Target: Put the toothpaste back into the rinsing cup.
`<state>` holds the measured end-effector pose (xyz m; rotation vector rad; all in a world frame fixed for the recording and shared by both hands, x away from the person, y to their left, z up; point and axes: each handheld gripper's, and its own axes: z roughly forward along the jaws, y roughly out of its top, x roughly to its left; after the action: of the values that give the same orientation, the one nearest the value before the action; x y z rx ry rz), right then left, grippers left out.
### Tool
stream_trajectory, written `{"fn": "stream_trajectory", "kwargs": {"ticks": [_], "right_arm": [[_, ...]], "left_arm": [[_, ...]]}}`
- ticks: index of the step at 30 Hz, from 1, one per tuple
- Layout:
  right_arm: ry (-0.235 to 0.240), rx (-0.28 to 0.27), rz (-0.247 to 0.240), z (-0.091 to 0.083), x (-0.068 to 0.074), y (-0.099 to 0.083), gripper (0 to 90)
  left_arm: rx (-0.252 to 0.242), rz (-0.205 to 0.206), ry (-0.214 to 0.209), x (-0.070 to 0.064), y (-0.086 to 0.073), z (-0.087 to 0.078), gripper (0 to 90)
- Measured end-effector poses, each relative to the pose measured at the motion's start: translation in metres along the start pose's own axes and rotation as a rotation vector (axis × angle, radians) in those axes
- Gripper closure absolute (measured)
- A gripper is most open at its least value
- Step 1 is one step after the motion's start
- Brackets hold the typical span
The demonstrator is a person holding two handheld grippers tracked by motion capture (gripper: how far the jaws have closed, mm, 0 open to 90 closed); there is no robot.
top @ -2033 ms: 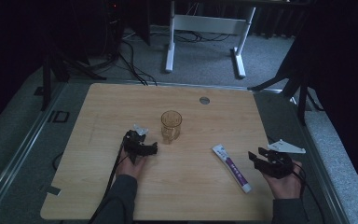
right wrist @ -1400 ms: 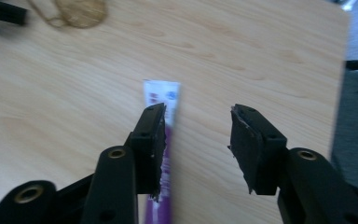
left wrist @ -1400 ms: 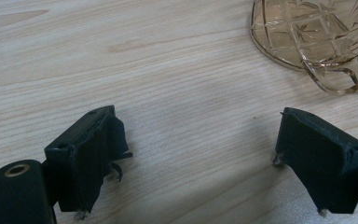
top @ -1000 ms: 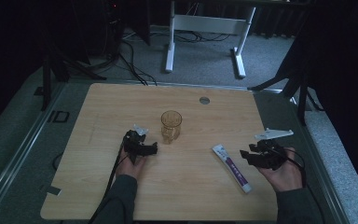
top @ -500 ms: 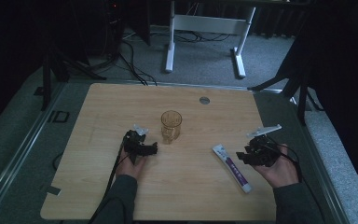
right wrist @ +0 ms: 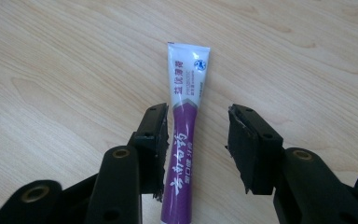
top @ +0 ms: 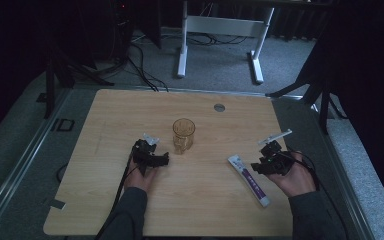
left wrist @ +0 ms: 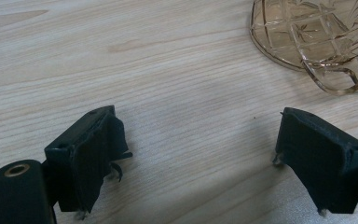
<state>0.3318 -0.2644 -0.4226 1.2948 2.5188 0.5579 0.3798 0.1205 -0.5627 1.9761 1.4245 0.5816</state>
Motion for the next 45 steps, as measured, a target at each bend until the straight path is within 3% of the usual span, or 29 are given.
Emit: {"fn": "stream_trajectory", "kwargs": {"ticks": [45], "right_arm": [[0.008,0.201,-0.013,0.043,0.000,0.002,61.1]], "left_arm": [[0.000,0.000,0.000,0.000,0.000,0.000,12.9]]}}
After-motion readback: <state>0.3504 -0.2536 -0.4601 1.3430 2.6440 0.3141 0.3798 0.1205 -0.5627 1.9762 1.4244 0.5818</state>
